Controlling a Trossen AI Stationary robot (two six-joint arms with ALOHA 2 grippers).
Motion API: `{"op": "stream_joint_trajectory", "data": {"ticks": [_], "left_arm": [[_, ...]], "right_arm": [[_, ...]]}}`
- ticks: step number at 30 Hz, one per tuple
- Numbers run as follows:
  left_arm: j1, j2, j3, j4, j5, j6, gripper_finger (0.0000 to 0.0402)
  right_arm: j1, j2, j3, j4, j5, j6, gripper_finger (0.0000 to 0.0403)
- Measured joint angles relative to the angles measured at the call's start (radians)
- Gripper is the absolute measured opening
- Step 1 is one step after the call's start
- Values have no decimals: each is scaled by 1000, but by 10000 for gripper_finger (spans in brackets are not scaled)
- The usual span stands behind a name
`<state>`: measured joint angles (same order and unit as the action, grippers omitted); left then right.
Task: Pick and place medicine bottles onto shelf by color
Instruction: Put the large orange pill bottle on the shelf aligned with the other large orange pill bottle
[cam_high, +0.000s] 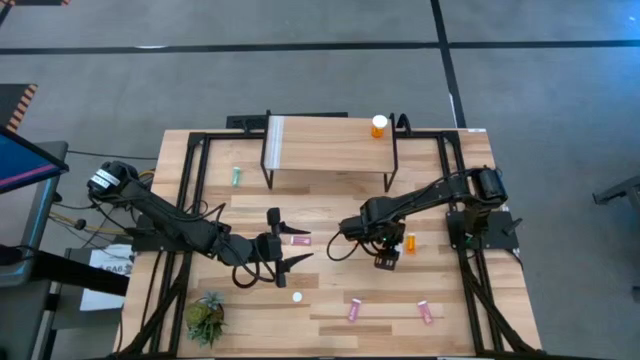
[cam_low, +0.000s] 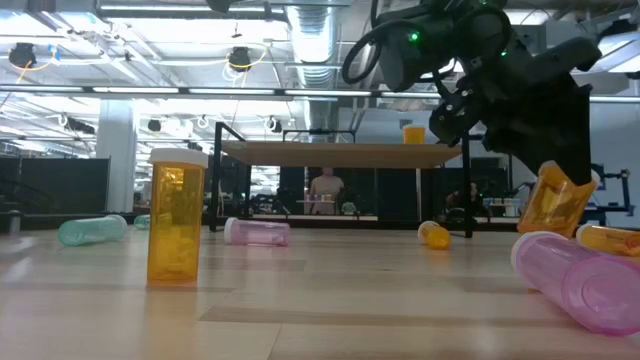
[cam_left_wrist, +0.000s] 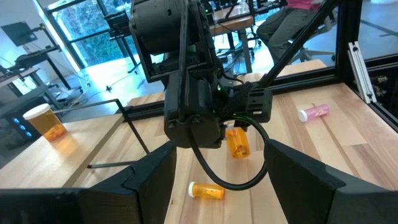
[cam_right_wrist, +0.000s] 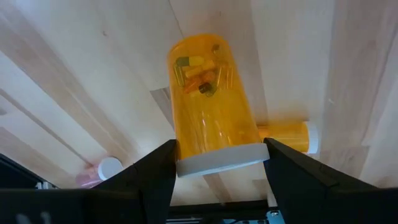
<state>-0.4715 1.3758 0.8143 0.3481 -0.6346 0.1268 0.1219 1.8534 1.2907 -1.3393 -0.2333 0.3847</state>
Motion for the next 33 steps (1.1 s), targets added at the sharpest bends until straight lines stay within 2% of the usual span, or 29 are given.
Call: {"op": "stream_joint_trajectory", "data": {"ticks": [10,16,23,33], "left_arm": [[0,0,0,0,0,0,233],[0,0,0,0,0,0,233],[0,0,0,0,0,0,233],[0,0,0,1,0,-5,233]], "right_arm": [[0,0,0,36,0,-15,255],[-6,0,0,35,-7,42,255],[-7,0,0,-53,-8,60,255],[-6,0,0,-29,-8,84,256]]}}
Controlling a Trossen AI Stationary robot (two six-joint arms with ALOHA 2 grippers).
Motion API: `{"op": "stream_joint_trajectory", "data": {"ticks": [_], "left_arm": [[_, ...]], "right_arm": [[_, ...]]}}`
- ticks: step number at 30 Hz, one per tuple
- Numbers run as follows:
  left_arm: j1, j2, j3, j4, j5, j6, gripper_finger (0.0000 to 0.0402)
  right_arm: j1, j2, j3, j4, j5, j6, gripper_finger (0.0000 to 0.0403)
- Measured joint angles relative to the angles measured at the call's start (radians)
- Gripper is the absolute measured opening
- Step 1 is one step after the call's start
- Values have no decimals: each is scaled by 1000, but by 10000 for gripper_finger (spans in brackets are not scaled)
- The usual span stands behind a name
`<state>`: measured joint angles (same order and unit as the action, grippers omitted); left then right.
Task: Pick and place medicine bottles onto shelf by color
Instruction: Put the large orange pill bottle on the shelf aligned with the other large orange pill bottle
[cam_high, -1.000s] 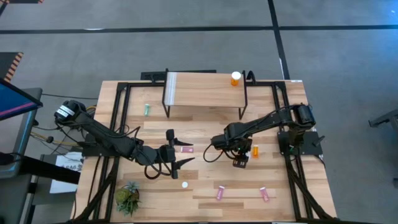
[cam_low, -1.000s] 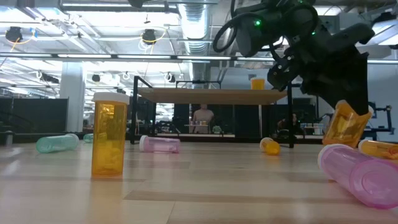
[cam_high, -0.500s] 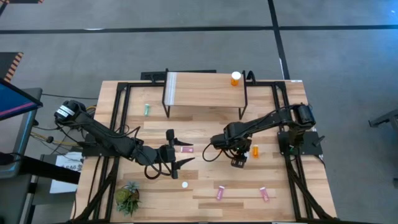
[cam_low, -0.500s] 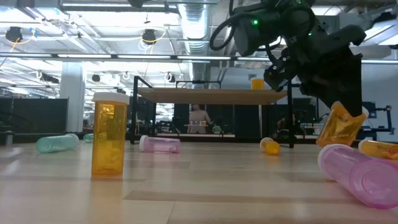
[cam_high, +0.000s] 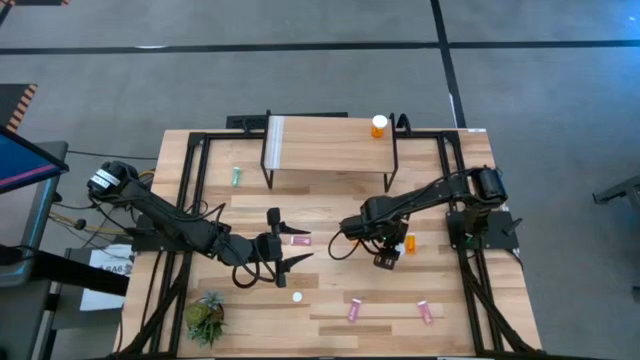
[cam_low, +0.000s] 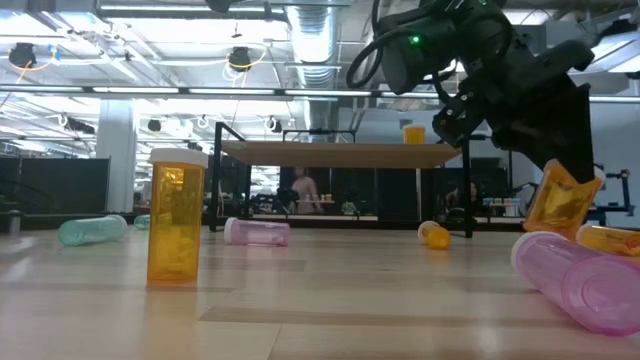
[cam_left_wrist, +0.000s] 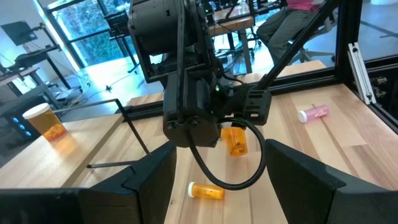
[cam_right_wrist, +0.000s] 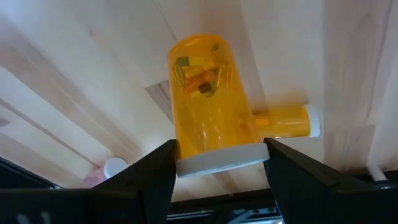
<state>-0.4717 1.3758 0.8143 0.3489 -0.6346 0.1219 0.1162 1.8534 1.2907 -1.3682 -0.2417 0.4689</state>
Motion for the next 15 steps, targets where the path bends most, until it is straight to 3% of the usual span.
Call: {"op": "stream_joint_trajectory", "data": {"ticks": [15], "left_arm": [[0,0,0,0,0,0,233]], "right_arm": [[0,0,0,38,0,3,256]]}}
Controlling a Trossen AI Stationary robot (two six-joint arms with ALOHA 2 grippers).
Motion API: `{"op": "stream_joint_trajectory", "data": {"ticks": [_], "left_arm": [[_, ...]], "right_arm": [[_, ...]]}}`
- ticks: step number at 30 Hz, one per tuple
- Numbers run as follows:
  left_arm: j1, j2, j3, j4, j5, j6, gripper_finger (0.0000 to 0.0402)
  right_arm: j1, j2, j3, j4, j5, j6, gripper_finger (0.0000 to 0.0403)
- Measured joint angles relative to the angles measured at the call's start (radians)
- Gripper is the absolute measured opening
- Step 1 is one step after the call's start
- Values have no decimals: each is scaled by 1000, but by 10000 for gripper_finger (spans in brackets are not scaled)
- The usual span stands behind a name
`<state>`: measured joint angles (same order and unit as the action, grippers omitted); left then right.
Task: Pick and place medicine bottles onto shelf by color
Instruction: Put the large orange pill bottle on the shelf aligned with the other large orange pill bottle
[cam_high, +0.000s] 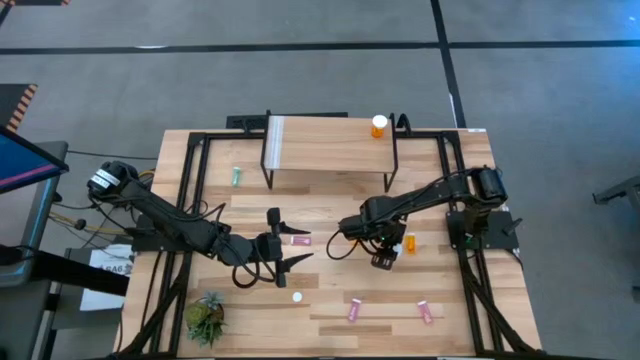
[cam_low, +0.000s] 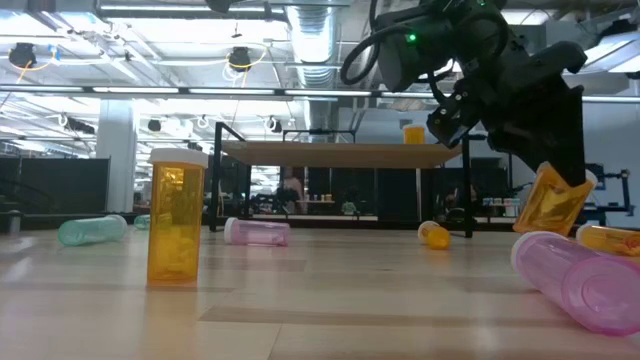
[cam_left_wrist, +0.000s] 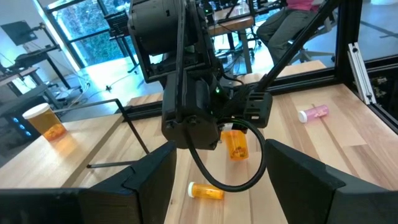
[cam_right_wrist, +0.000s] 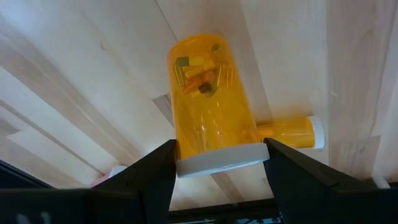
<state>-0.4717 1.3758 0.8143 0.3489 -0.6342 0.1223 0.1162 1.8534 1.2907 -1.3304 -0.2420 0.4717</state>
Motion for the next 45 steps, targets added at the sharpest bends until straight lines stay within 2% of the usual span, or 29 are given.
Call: {"op": "stream_joint_trajectory", "data": {"ticks": [19,22,32,42,45], "left_arm": [[0,0,0,0,0,0,233],[0,0,0,0,0,0,233],[0,0,0,0,0,0,233],[0,0,0,0,0,0,233],[0,0,0,0,0,0,233]], "right_arm": [[-1,0,0,-4,-37,-9,259],[-2,0,0,-2,-47,-10,281],[-2,0,0,-1,-47,-10,392],[-2,0,0,-16,-47,-15,382],[-8,0,0,-64,-62,-82,383]]}}
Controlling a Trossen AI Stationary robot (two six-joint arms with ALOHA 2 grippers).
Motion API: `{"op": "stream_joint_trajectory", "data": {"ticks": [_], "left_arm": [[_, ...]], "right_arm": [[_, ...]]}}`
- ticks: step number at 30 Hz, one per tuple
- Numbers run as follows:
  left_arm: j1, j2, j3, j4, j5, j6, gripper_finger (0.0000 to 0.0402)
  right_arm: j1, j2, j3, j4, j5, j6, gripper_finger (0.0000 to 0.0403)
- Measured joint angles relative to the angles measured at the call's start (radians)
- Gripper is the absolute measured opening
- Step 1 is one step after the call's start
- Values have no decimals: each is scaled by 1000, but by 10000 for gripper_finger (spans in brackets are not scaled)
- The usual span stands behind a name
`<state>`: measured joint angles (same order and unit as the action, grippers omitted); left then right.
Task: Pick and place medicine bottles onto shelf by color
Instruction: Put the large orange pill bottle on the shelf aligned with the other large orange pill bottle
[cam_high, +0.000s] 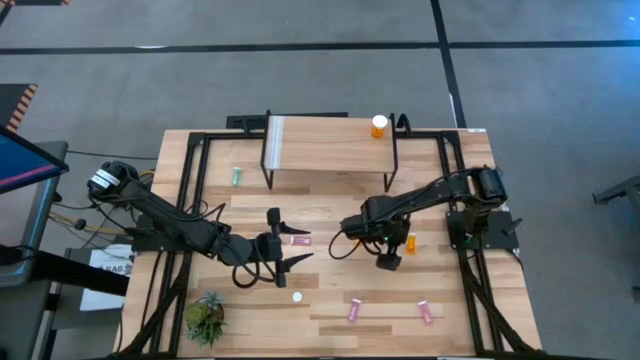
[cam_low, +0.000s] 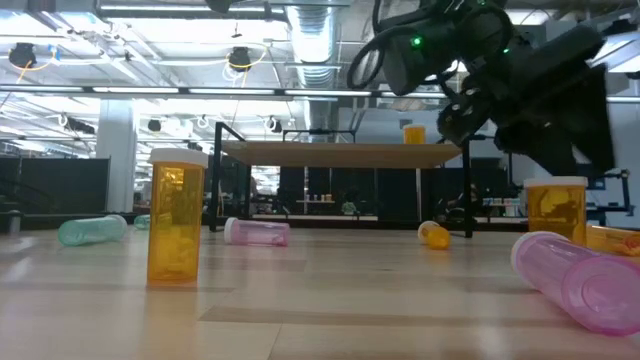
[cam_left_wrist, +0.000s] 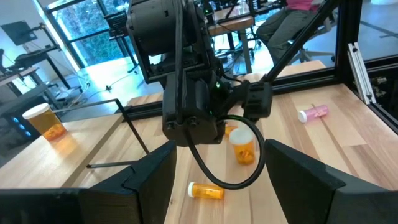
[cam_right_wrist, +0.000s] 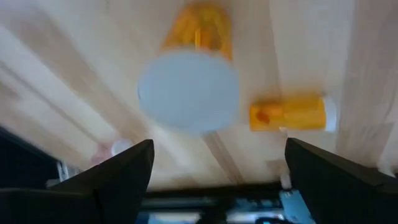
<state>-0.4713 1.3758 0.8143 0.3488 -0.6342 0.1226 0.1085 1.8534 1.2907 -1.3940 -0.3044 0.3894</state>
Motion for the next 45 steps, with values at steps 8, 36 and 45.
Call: {"op": "stream_joint_trajectory", "data": {"ticks": [8,36,45], "left_arm": [[0,0,0,-19,0,0,233],[-176,-137,0,-54,-138,106,210],[-219,-226,0,-256,-202,14,180]], "right_arm": [[31,-146,-1,105,93,8,385],[286,-534,-275,451,421,228,384],[188,-838,-566,739,392,287,384]]}}
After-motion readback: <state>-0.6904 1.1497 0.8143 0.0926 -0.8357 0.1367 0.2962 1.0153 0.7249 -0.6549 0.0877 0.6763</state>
